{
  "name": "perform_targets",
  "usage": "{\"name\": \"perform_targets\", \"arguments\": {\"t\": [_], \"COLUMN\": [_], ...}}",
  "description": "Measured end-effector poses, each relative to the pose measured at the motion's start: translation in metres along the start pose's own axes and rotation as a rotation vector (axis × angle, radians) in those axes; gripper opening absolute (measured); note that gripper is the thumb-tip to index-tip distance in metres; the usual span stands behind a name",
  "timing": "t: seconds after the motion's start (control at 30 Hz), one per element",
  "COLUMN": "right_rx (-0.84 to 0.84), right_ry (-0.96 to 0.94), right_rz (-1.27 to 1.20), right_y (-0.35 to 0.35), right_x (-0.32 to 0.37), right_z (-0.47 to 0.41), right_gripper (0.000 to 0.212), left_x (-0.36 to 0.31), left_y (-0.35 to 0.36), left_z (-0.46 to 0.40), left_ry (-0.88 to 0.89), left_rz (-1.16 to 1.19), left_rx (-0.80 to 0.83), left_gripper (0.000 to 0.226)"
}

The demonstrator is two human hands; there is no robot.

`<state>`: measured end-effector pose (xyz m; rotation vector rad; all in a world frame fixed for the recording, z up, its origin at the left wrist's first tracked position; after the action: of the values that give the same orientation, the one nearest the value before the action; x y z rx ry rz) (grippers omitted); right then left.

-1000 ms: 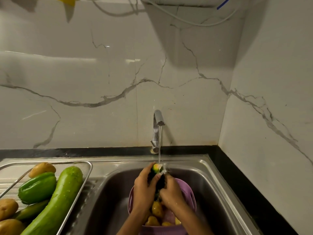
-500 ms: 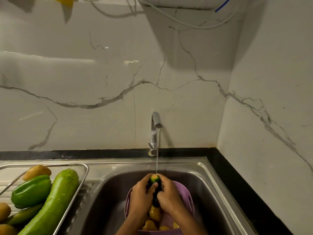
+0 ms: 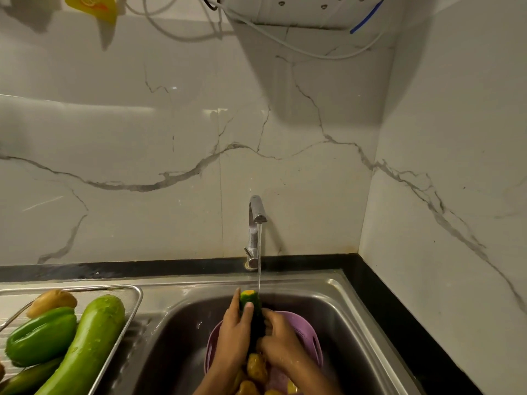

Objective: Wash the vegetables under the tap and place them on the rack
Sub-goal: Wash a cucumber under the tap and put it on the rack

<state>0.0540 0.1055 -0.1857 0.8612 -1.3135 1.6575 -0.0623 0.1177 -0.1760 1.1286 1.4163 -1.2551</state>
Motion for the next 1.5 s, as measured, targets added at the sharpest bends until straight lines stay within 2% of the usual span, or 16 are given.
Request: {"name": "perform_targets", "arguments": {"t": [0.07, 0.17, 0.37, 0.5, 0.63, 0.8, 1.0, 1.13, 1.23, 1.33, 1.4, 1.47, 1.5], "right_rx": [-0.009, 0.02, 0.026, 0.02, 0.063, -0.076, -0.302, -0.247, -0.135, -0.047, -0.147, -0.287, -0.298], "right_ry": [-0.005, -0.016, -0.109, -0.182, -0.117, -0.07, 0.011, 0.153, 0.364, 0.485, 0.37, 0.132, 0.027], "right_rz": [0.034, 0.09, 0.076, 0.184, 0.057, -0.027, -0.075, -0.215, -0.306, -0.424, -0.375, -0.205, -0.154], "right_y": [-0.001, -0.001, -0.001, -0.003, -0.002, -0.014, -0.031, -0.025, -0.016, -0.009, -0.017, -0.027, -0.024], "right_x": [0.002, 0.001, 0.004, 0.013, 0.006, -0.003, -0.013, -0.033, -0.052, -0.055, -0.045, -0.022, -0.013], "right_z": [0.001, 0.004, 0.003, 0.008, 0.006, 0.001, -0.002, -0.018, -0.016, -0.006, -0.011, -0.012, -0.012], "right_gripper": [0.06, 0.063, 0.031, 0.033, 0.034, 0.032, 0.051, 0.046, 0.057, 0.059, 0.055, 0.046, 0.041], "left_x": [0.005, 0.003, 0.017, 0.024, 0.024, 0.028, 0.021, 0.011, 0.004, -0.006, -0.009, -0.008, -0.005], "left_y": [0.001, -0.001, -0.004, -0.003, -0.007, -0.016, -0.007, -0.005, -0.008, -0.006, -0.002, -0.001, -0.002], "left_z": [-0.002, -0.001, -0.005, -0.005, -0.002, 0.001, 0.002, 0.003, 0.002, 0.005, 0.006, 0.006, 0.005], "left_ry": [-0.007, 0.013, -0.093, -0.214, -0.297, -0.229, -0.19, -0.11, 0.01, 0.113, 0.11, 0.057, 0.026], "left_rz": [-0.127, -0.194, 0.017, 0.196, 0.328, 0.333, 0.377, 0.299, 0.105, 0.005, 0.046, 0.165, 0.217], "left_rx": [-0.014, -0.042, -0.053, -0.068, -0.11, -0.147, -0.051, 0.012, 0.001, 0.003, 0.008, -0.008, -0.036], "left_gripper": [0.072, 0.062, 0.028, 0.024, 0.02, 0.03, 0.035, 0.032, 0.044, 0.041, 0.045, 0.049, 0.047]}}
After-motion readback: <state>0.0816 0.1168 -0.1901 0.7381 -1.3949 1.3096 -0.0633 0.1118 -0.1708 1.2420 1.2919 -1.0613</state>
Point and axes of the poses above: each hand's wrist, its own z-axis away from the middle knuckle, its own y-axis out of the palm, x = y × z, the point moved 8 cm from there along -z, towards the middle knuckle, and after that the axes turned 2 degrees about y, right-handed, at the moved point
